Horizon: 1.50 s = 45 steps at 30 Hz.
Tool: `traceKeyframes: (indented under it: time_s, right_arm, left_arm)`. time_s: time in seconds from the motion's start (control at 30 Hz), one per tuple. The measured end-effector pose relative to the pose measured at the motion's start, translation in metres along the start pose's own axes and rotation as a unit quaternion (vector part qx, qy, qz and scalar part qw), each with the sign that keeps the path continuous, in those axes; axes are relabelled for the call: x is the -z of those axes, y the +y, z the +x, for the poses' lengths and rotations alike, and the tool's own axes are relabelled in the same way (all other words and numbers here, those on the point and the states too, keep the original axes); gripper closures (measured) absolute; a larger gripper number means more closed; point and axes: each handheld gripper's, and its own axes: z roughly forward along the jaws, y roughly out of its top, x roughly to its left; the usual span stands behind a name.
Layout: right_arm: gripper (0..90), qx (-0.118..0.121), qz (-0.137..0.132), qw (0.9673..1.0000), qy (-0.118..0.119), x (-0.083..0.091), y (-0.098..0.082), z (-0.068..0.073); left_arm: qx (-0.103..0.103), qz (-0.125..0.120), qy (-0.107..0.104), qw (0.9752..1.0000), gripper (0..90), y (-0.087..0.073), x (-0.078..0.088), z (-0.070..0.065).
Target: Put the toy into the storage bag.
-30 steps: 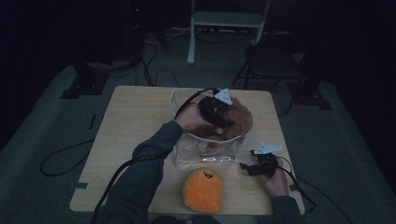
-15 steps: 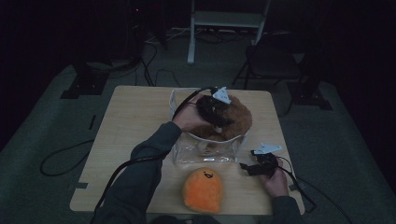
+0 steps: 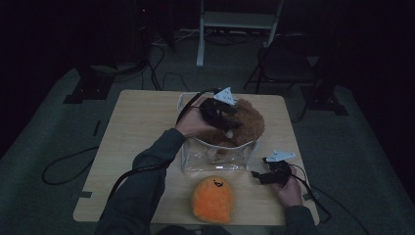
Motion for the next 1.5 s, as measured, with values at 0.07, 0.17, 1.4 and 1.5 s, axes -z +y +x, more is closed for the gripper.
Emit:
traceKeyframes:
  time_s: [0.07, 0.17, 1.4, 1.5]
  right_arm:
    - [18.3, 0.000, 0.000, 1.0000, 0.000, 0.000, 0.000, 0.000]
    - [18.3, 0.000, 0.000, 1.0000, 0.000, 0.000, 0.000, 0.000]
    - [18.3, 0.000, 0.000, 1.0000, 0.000, 0.000, 0.000, 0.000]
    - [18.3, 0.000, 0.000, 1.0000, 0.000, 0.000, 0.000, 0.000]
  left_arm:
    - [0.001, -0.004, 0.001, 1.0000, 43.9, -0.001, 0.003, 0.000]
    - [0.007, -0.009, 0.003, 0.9999, 43.9, -0.004, 0.008, 0.000]
    - [0.039, -0.057, -0.007, 0.9976, 46.4, -0.025, 0.059, -0.014]
    - [0.037, -0.059, -0.004, 0.9975, 46.2, -0.027, 0.063, -0.016]
